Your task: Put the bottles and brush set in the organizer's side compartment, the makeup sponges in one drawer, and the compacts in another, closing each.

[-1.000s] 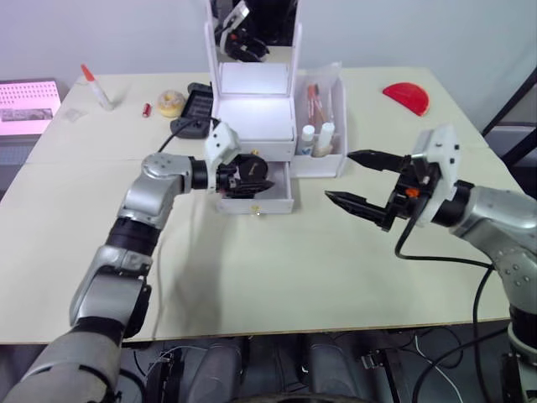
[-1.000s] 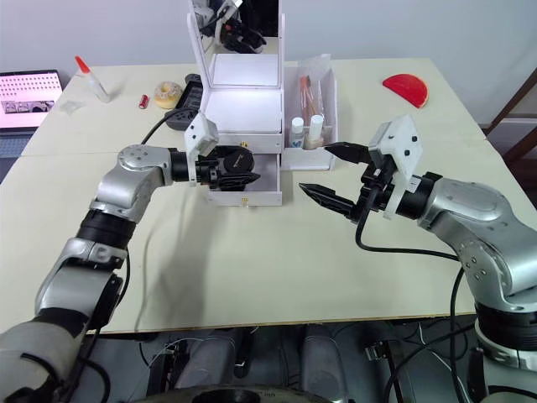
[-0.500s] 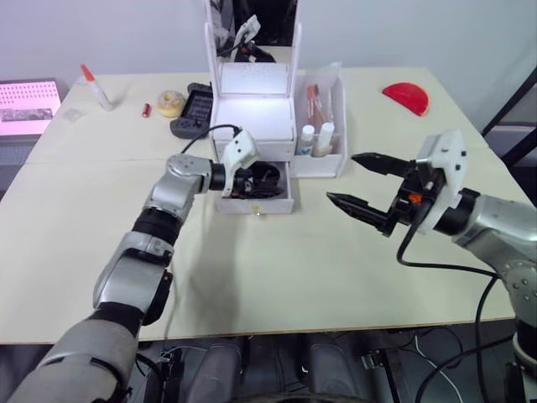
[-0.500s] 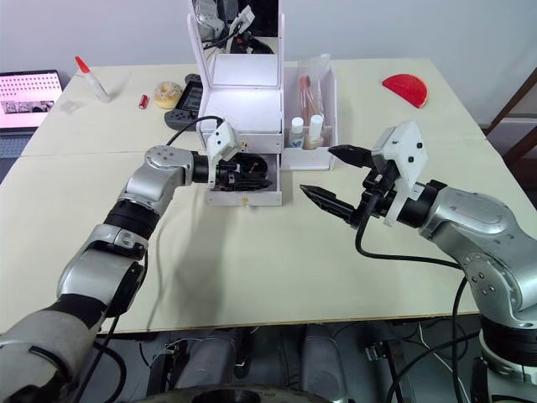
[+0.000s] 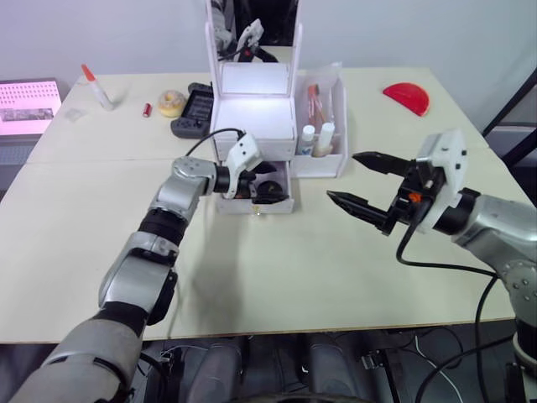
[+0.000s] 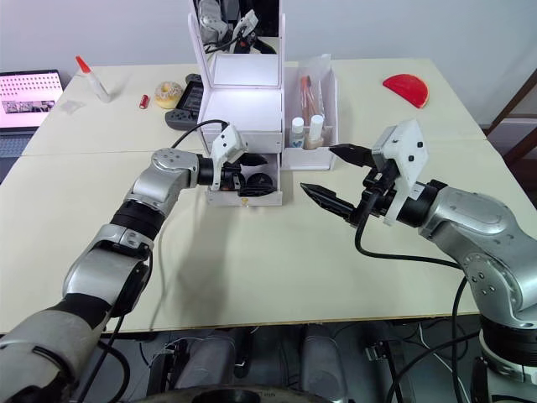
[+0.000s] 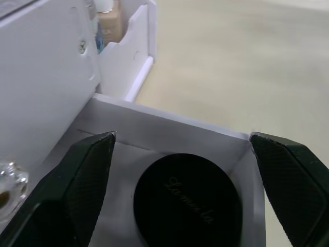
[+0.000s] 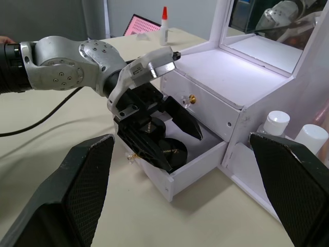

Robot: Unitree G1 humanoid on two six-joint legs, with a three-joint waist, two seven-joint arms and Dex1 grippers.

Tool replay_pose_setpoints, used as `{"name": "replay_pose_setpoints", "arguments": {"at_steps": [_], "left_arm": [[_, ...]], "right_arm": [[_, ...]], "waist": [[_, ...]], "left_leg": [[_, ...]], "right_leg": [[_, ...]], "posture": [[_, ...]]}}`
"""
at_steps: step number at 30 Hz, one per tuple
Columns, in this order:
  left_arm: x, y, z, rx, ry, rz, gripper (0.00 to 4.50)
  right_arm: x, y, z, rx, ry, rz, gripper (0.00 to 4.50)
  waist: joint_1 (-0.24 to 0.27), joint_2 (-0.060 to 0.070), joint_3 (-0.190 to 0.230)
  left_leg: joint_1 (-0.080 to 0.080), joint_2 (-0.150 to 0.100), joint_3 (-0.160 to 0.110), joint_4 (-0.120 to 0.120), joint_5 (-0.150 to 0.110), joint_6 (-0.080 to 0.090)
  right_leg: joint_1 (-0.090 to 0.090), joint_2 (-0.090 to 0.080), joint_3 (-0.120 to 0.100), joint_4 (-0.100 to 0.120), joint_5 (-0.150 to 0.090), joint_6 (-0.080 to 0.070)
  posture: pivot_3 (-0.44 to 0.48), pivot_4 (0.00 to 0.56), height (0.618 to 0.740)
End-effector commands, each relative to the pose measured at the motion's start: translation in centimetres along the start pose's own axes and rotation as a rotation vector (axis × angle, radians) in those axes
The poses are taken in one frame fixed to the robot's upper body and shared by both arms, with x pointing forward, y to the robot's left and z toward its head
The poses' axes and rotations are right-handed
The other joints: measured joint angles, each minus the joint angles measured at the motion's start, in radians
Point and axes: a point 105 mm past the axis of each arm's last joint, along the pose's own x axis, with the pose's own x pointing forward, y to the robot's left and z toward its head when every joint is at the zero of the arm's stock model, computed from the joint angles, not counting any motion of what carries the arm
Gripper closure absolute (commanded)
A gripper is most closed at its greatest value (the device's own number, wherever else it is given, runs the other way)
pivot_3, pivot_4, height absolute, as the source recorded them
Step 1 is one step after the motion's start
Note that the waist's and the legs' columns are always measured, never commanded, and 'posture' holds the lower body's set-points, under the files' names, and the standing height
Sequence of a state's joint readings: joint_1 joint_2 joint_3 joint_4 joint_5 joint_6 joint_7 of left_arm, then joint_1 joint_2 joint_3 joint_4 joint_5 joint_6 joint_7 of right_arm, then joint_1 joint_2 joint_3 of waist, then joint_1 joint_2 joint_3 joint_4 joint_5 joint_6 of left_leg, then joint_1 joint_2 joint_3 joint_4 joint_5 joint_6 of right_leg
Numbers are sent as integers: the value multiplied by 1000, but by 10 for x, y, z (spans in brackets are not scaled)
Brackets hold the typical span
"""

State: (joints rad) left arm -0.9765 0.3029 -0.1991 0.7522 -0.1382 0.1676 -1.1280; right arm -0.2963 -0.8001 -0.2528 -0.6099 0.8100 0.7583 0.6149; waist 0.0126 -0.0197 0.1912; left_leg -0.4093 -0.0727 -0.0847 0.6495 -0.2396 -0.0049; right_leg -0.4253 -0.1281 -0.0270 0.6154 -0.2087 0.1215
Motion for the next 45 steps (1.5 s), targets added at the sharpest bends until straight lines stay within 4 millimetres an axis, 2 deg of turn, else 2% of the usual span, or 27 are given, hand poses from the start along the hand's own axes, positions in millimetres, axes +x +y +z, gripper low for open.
{"name": "replay_pose_setpoints", "arguments": {"at_steps": [1,7,11,14,17,20,21,26,30,37,45], "left_arm": [[-11,8,25,32,-57,18,14],[-36,-3,40,-36,-130,-74,14],[-62,-21,41,-91,-152,-151,14],[-80,-27,36,-118,-145,-137,912],[-90,-34,31,-133,-127,-137,2519],[-97,-39,15,-137,-67,-127,4096],[-98,-40,8,-135,-40,-119,4460],[-94,-34,-19,-94,70,-49,4460],[-83,-11,-27,-70,95,88,4460],[-59,28,-18,-29,40,283,4460],[-43,50,-8,-10,-12,411,4460]], "right_arm": [[-1,2,12,-34,-40,6,0],[0,2,11,-31,-42,10,0],[1,2,10,-27,-42,14,0],[2,1,10,-27,-44,18,0],[3,0,10,-27,-46,21,0],[4,-1,10,-26,-48,28,0],[4,-1,10,-26,-47,30,0],[3,-2,10,-28,-42,33,0],[0,-3,9,-28,-30,27,0],[-3,-4,7,-28,-20,17,0],[-3,-2,8,-26,-19,18,0]], "waist": [[0,0,0],[-3,0,0],[-5,0,0],[-5,0,0],[-4,0,0],[-1,0,0],[-1,0,0],[2,0,0],[1,0,0],[1,0,0],[0,0,0]], "left_leg": [[0,0,0,0,0,0],[0,0,0,0,0,0],[0,0,-1,0,0,0],[0,0,-1,0,0,0],[1,0,-1,0,0,0],[0,0,-1,0,0,0],[0,0,-1,0,0,0],[0,0,-1,0,0,0],[0,0,-1,0,0,0],[0,0,0,1,0,0],[0,0,0,1,0,0]], "right_leg": [[0,0,0,0,0,0],[0,0,0,0,0,0],[0,0,0,1,0,0],[0,0,0,1,0,0],[0,0,1,1,0,0],[0,0,1,1,0,0],[0,0,1,1,0,0],[0,0,1,1,0,0],[0,0,1,1,0,0],[0,0,1,1,0,0],[0,0,1,1,0,0]], "posture": [[0,150,738],[0,150,738],[0,150,738],[0,150,738],[0,150,738],[0,150,738],[0,150,738],[0,150,738],[0,150,738],[0,150,738],[0,150,738]]}}
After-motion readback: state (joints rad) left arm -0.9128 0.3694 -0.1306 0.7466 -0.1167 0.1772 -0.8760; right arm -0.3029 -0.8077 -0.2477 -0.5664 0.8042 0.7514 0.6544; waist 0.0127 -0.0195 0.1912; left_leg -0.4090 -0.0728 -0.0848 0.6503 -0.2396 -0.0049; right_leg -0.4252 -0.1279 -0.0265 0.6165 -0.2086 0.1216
